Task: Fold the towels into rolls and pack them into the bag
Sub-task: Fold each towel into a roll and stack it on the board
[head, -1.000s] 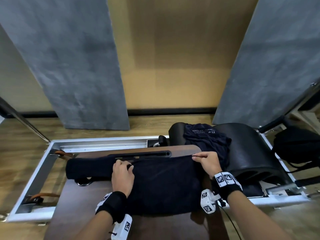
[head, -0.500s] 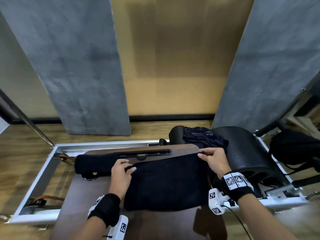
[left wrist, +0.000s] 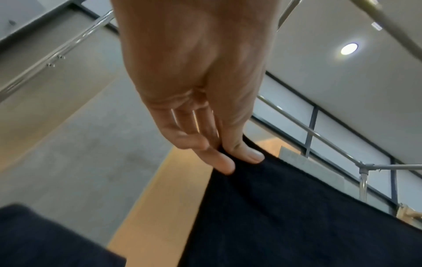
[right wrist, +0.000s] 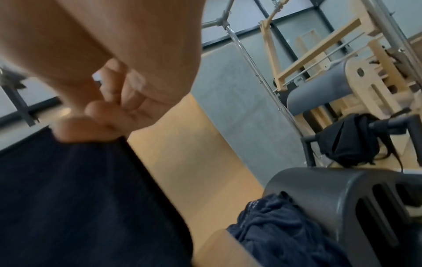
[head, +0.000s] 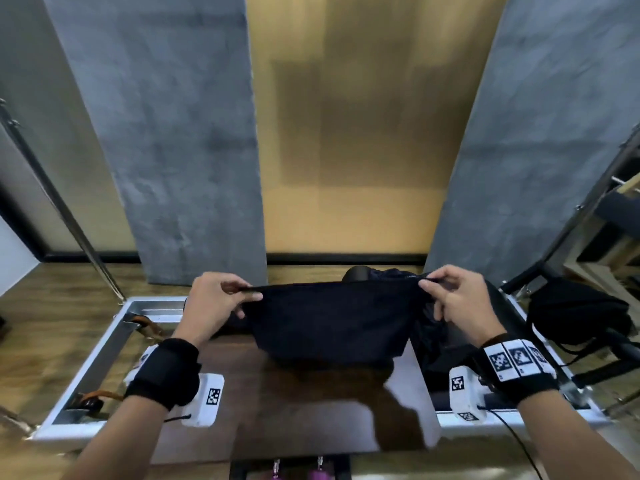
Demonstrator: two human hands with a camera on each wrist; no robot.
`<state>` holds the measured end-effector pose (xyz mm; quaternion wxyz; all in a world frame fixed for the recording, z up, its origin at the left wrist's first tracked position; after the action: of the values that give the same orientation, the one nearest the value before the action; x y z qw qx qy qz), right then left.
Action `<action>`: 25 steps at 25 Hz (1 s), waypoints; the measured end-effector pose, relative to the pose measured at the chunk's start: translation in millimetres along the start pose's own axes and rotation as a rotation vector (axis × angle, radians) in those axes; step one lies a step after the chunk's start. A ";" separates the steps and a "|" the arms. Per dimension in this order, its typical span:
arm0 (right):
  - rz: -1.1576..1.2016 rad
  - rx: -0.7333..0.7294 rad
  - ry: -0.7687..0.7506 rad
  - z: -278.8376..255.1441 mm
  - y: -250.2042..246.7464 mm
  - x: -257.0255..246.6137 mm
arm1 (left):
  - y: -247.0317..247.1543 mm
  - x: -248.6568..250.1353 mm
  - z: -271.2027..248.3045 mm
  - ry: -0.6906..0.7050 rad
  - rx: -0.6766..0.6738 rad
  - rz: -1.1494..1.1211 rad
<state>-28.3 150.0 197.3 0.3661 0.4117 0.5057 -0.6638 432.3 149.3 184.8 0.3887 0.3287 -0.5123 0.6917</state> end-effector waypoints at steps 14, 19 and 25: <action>0.175 0.152 -0.048 -56.1 -37.7 -68.6 | -33.7 80.7 -38.5 0.186 0.125 -0.427; 0.120 0.145 0.106 -45.0 -25.8 -48.0 | -34.2 60.5 -36.6 0.053 0.098 -0.349; 0.328 0.126 -0.005 -22.6 -5.5 -61.8 | -19.3 65.5 -10.4 0.130 0.209 -0.478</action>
<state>-5.0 177.5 252.6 0.4441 0.5094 0.3882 -0.6266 417.0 175.7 246.7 0.5368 0.4337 -0.3200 0.6491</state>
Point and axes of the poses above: each hand's wrist, its own z-axis towards the middle knuckle, its own y-axis out of the palm, x = y × z, the point moved 3 cm from there along z, towards the middle knuckle, and after that the axes turned 6 degrees about y, right-handed, at the moved point
